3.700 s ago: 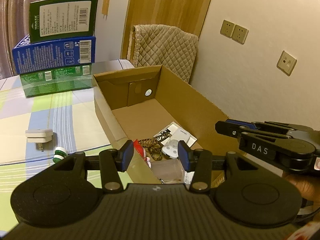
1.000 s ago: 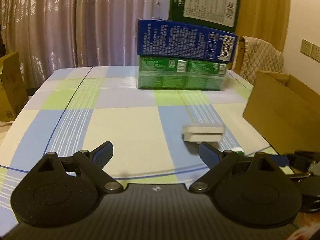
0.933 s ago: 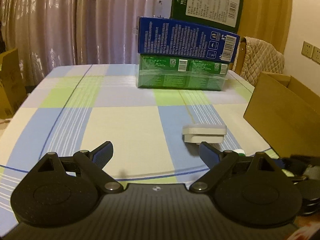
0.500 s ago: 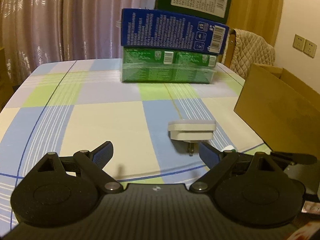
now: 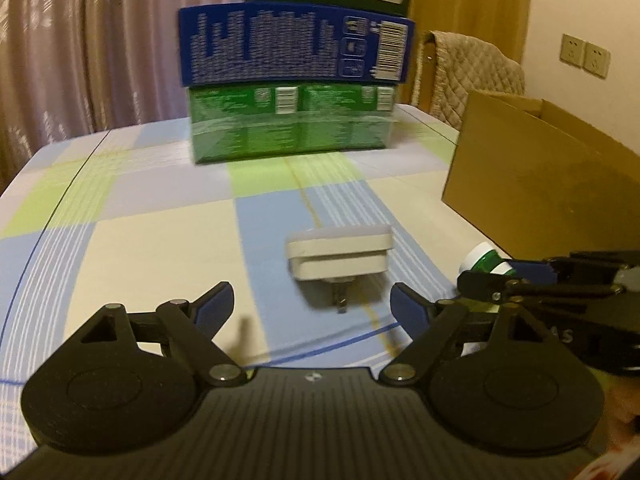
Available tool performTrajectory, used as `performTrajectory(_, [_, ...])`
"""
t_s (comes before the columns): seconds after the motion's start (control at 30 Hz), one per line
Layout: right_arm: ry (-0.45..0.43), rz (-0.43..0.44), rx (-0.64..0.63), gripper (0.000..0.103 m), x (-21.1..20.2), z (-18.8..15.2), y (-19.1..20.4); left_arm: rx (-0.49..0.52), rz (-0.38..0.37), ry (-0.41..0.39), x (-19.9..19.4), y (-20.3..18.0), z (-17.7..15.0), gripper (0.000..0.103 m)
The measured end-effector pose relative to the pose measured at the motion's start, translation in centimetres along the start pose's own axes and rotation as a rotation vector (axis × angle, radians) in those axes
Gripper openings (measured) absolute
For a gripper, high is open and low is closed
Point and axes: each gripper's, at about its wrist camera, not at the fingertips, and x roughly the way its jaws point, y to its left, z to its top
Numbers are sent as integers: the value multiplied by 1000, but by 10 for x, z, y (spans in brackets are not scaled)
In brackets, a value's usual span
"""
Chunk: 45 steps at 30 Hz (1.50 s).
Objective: Organize rigid objects
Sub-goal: 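Grasp the green-and-white roll with the right tool while the left tool grasps the white plug adapter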
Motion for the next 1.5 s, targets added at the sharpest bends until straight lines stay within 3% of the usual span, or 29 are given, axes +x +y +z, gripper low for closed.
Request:
performTrajectory(0.27, [8,5,7,27,-10,-2,-12,-10,3,1,22,-13,9,79])
performTrajectory(0.73, [13,20,11,27,-14,0,-10,-34,24,19,40,-15,20,61])
performTrajectory(1.07, [10,39,15,27,-45,2,-2,-71,37,43,-21,-27,2,60])
performTrajectory(1.5, [1,66,34,27,-144,-15,11,-142,104,25,-146,-57,-19,60])
